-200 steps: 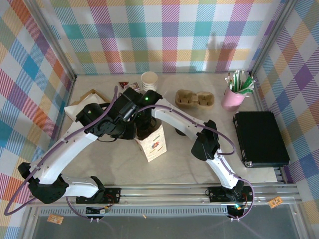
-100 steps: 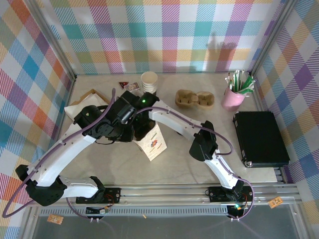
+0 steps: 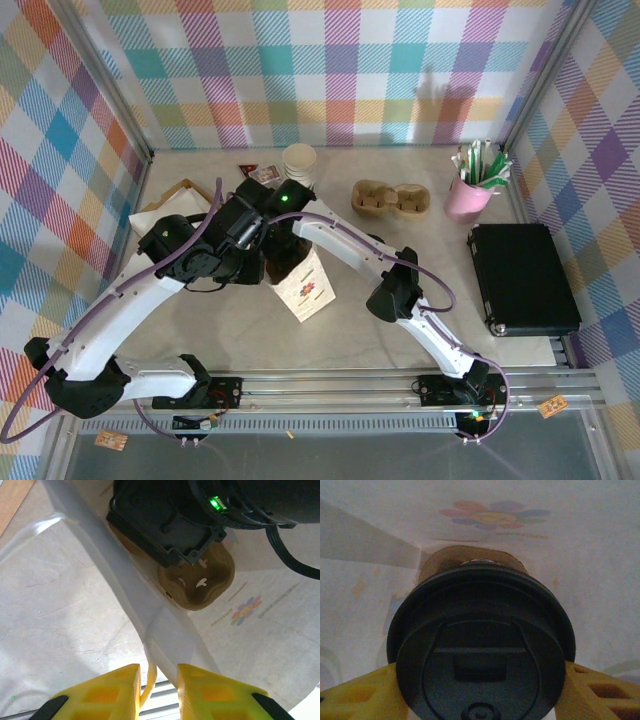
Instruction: Pack the takeout coffee
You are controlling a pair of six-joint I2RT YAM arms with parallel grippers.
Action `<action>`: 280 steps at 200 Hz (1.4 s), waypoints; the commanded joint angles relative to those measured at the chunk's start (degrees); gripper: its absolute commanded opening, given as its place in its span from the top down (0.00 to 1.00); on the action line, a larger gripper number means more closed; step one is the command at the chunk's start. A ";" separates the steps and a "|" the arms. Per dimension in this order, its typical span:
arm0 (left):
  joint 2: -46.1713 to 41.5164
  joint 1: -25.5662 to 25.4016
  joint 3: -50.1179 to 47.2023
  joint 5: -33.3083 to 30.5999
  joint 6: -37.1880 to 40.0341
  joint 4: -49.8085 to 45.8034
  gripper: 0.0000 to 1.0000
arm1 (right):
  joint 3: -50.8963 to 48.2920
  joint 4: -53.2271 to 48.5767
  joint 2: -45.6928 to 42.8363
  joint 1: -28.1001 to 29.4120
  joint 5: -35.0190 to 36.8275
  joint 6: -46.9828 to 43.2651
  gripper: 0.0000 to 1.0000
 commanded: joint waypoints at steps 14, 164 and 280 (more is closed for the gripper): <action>-0.25 -0.92 0.78 0.21 1.43 2.42 0.75 | 0.23 -4.04 -1.14 0.18 1.65 -0.96 0.42; 1.11 -0.87 0.91 2.11 2.80 3.28 0.72 | 0.98 -4.11 4.76 0.29 -2.89 5.20 0.31; 0.85 -0.94 1.69 0.52 2.10 2.44 0.72 | 1.49 -3.13 -2.99 -0.67 -0.31 7.00 0.38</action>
